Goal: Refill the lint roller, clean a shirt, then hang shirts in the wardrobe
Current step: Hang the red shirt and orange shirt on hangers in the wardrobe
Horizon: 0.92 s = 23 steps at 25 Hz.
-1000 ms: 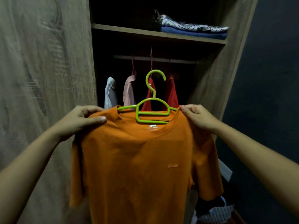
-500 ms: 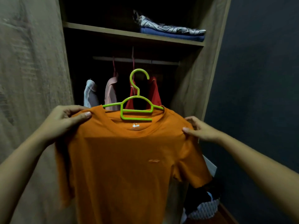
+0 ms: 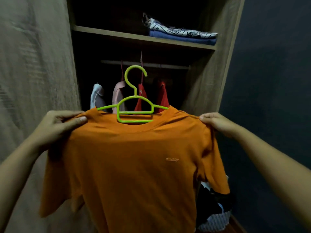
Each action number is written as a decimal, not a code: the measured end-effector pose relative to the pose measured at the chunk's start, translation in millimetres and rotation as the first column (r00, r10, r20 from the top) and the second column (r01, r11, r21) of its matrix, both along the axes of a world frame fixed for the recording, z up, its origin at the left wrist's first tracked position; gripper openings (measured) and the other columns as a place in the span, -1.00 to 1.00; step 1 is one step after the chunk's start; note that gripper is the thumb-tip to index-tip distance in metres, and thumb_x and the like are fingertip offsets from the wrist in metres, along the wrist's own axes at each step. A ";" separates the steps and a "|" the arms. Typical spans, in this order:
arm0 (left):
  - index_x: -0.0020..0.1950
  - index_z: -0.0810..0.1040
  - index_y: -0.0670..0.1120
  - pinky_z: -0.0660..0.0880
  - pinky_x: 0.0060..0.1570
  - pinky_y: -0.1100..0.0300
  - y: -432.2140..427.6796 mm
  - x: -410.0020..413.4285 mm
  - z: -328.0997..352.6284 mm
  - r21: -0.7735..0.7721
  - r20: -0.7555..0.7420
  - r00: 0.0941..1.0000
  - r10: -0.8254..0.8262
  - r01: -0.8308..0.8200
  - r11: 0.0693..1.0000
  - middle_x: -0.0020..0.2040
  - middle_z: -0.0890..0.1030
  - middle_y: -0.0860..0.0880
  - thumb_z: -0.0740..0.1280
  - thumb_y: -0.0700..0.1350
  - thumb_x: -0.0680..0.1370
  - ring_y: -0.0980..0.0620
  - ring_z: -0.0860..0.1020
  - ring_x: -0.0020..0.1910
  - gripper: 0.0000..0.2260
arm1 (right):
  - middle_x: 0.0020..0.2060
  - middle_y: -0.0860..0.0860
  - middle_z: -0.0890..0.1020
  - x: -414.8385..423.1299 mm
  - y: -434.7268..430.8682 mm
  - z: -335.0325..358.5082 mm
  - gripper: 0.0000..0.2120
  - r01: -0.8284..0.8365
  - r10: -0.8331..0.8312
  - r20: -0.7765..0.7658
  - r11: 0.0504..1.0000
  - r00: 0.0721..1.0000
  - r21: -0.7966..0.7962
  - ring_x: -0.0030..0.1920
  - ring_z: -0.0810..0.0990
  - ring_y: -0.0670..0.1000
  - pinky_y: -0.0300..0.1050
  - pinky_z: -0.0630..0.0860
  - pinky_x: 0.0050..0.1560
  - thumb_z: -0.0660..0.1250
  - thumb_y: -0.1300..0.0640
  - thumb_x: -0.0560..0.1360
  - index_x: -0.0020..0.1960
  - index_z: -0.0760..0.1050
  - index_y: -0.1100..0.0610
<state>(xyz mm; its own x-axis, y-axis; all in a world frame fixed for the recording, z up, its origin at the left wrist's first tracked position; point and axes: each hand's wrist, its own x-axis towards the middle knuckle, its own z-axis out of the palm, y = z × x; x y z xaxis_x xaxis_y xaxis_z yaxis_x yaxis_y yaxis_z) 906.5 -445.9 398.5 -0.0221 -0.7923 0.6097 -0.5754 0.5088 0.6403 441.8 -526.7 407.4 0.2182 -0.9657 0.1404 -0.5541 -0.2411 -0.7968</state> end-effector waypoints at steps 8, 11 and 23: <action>-0.17 0.64 0.24 0.37 -0.10 0.60 1.5 -47.9 -10.6 -0.087 0.048 0.994 0.097 -0.093 0.992 -0.21 0.64 0.33 0.42 -0.10 0.46 0.48 0.52 -0.15 -0.81 | -0.15 -0.10 0.56 72.1 19.8 3.4 -0.82 0.123 -0.123 0.037 0.828 0.992 -0.547 -0.13 0.51 -0.22 -0.29 0.42 -0.13 0.17 0.13 0.58 0.10 0.50 0.12; -0.04 0.67 -0.01 0.40 -0.11 0.42 0.9 -97.3 -17.2 -0.107 0.076 0.991 0.112 -0.103 0.989 -0.13 0.67 0.06 0.40 -0.03 0.47 0.23 0.58 -0.10 -0.88 | -0.16 -0.05 0.62 116.3 33.2 -5.0 -0.83 -0.042 0.067 0.108 0.974 0.992 -0.221 -0.18 0.56 -0.15 -0.24 0.45 -0.09 0.19 0.14 0.58 0.15 0.41 0.13; 0.02 0.61 0.07 0.32 -0.17 0.48 -31.6 -223.8 -8.8 0.063 0.177 0.964 -0.200 0.192 0.979 -0.10 0.65 0.12 0.15 0.13 0.57 0.10 0.57 0.03 -0.72 | -0.25 0.09 0.46 83.4 -0.7 5.5 -0.81 0.053 -0.193 0.615 0.970 0.764 0.238 -0.26 0.42 -0.01 -0.17 0.34 -0.19 0.17 -0.04 0.56 -0.08 0.42 0.07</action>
<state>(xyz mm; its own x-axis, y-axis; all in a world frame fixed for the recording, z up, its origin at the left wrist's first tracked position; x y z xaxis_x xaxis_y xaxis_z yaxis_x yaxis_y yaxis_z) 682.7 -477.5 389.7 -0.2864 -0.7882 0.5448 -0.5760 0.5960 0.5595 525.1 -527.3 412.9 0.0250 -0.9996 0.0098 0.0754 -0.0079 -0.9971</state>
